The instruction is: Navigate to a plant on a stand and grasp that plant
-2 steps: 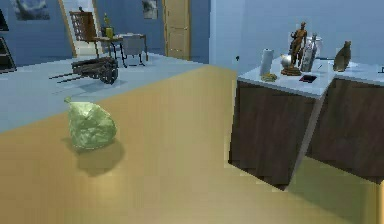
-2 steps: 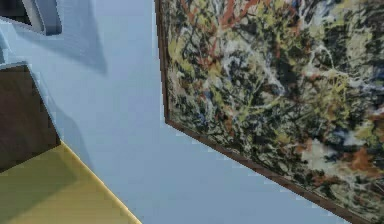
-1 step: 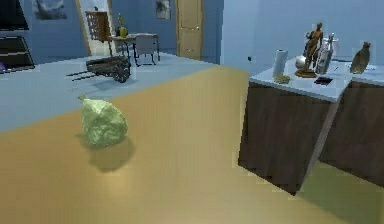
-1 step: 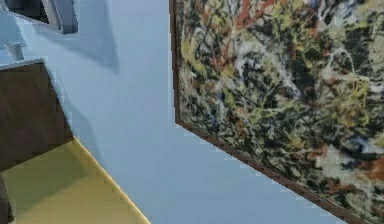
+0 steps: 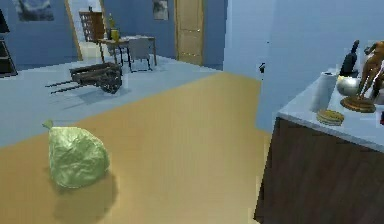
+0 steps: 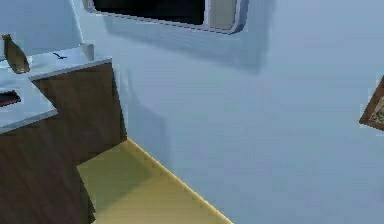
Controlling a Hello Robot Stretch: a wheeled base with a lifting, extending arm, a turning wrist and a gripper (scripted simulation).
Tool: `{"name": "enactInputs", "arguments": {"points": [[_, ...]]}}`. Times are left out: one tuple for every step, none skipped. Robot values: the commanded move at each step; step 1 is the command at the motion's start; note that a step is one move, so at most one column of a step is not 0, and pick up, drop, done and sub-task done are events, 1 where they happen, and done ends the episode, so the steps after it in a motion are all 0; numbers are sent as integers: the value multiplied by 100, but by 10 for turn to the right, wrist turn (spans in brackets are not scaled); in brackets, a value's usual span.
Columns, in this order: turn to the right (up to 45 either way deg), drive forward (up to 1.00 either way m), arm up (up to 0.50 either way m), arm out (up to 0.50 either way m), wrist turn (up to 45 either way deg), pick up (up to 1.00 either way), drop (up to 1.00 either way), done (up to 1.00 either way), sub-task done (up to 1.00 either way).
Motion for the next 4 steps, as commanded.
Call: {"name": "enactInputs", "arguments": {"points": [[-60, 0, 0, 0, 0, 0, 0, 0, 0], [0, 100, 0, 0, 0, 0, 0, 0, 0], [-30, 0, 0, 0, 0, 0, 0, 0, 0], [30, 0, 0, 0, 0, 0, 0, 0, 0]]}}
